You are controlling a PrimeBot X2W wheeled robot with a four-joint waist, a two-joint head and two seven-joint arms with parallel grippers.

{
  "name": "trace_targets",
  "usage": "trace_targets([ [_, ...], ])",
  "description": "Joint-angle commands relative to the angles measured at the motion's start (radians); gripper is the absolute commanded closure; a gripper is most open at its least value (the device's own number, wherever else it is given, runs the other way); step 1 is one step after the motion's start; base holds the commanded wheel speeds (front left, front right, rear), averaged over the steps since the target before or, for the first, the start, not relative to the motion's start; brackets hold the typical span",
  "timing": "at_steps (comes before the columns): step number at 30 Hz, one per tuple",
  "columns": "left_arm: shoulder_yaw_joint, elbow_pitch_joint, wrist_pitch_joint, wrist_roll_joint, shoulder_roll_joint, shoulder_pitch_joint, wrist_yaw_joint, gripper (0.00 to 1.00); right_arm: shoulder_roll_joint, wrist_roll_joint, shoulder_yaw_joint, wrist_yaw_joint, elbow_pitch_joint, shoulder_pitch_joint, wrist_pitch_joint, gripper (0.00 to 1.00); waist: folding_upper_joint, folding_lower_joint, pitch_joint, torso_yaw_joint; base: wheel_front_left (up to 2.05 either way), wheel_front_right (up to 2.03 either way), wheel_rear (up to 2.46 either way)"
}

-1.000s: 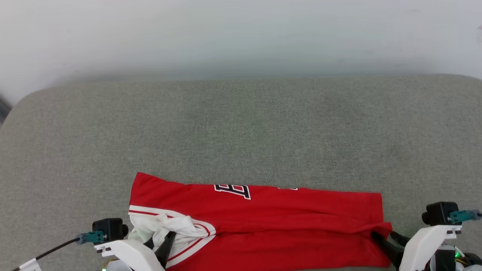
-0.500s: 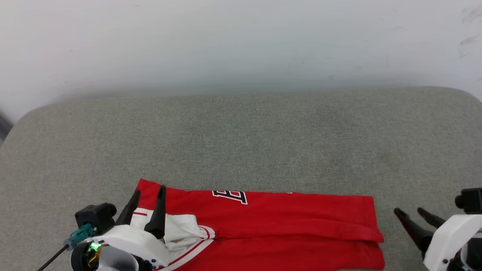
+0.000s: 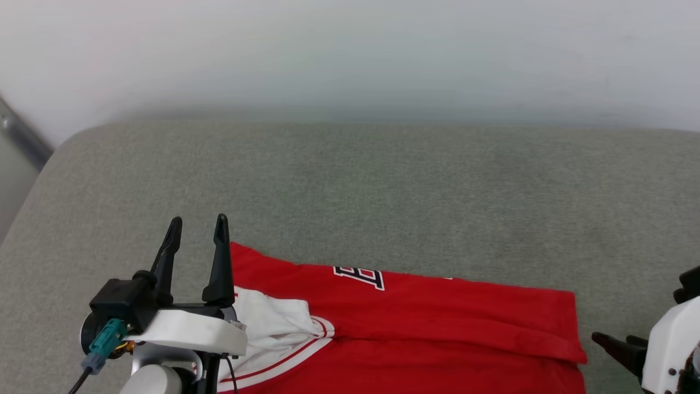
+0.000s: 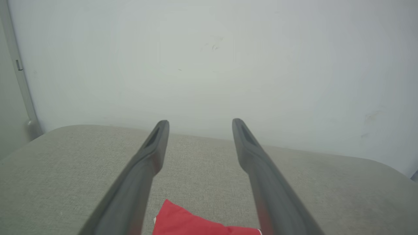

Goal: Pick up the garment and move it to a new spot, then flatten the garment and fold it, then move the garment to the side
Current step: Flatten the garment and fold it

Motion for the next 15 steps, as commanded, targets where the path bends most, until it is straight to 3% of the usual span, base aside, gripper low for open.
trace_targets([
  [1,-0.005,-0.014,-0.004,0.016,-0.002,-0.014,-0.001,0.00,0.018,-0.011,-0.001,0.000,0.008,-0.022,0.023,0.00,0.0000,0.0001,0.032,0.030,0.00,0.00,0.00],
  [11,-0.030,-0.046,-0.008,0.051,-0.023,-0.036,-0.002,0.00,0.111,-0.002,0.025,0.000,0.155,-0.045,0.100,0.00,0.0000,0.0001,0.096,0.076,0.00,0.00,0.00],
  [13,-0.031,-0.045,-0.008,0.052,-0.025,-0.038,-0.001,0.00,0.126,0.010,0.037,0.000,0.182,-0.050,0.107,0.71,0.0000,0.0001,0.098,0.077,0.00,0.00,0.00],
  [14,-0.032,-0.045,-0.008,0.053,-0.025,-0.038,-0.001,0.00,0.127,0.014,0.043,0.000,0.190,-0.053,0.104,1.00,0.0000,0.0001,0.099,0.076,0.00,0.00,0.00],
  [15,-0.033,-0.043,-0.008,0.053,-0.025,-0.037,-0.001,0.00,0.126,0.019,0.051,0.000,0.192,-0.056,0.098,1.00,0.0000,0.0001,0.099,0.076,0.00,0.00,0.00],
])
